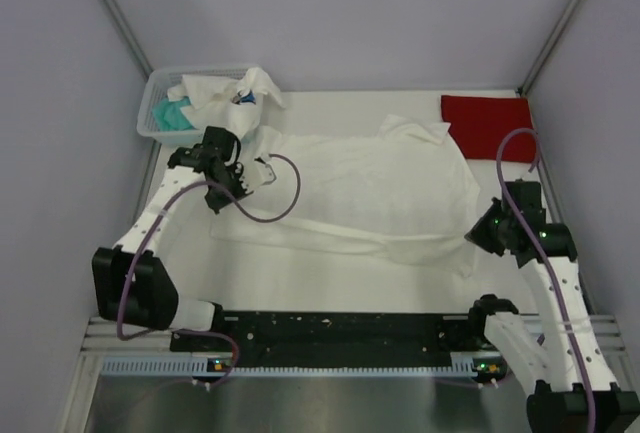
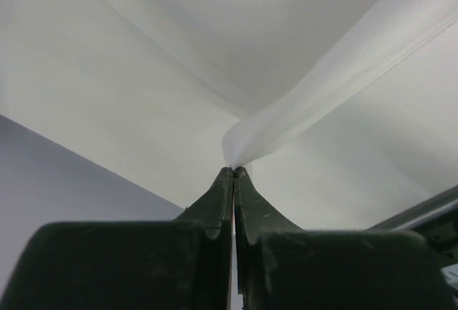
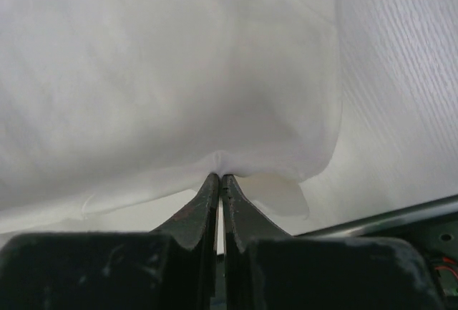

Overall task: Fold and stack the t-shirts
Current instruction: Fold the flattened tshirt in 1/3 of the way, then grap the side of the flattened tshirt furthest away from the robot with both arms, then fold the other side of the tshirt into a rectangle

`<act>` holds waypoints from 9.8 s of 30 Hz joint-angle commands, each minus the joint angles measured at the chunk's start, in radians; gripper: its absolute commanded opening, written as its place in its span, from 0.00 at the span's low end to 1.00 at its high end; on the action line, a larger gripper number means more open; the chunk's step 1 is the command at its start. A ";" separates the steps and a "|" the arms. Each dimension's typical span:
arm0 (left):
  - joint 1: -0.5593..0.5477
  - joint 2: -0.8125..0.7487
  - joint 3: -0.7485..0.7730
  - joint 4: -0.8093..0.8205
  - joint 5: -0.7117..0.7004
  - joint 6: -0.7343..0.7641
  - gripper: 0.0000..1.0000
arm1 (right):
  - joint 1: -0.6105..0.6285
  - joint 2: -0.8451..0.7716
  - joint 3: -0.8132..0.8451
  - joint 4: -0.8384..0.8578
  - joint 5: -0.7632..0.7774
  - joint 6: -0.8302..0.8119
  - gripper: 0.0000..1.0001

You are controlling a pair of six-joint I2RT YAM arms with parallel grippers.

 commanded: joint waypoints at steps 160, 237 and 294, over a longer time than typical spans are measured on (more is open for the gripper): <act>0.376 0.236 0.114 0.200 0.535 -0.075 0.00 | 0.060 0.555 0.297 0.170 0.007 -0.288 0.00; -0.706 0.978 0.774 0.462 0.605 -0.762 0.47 | 0.053 0.291 -0.208 0.109 0.058 0.315 0.65; -0.738 0.613 0.386 0.439 0.687 -0.724 0.00 | 0.241 0.211 -0.090 0.000 -0.202 -0.028 0.00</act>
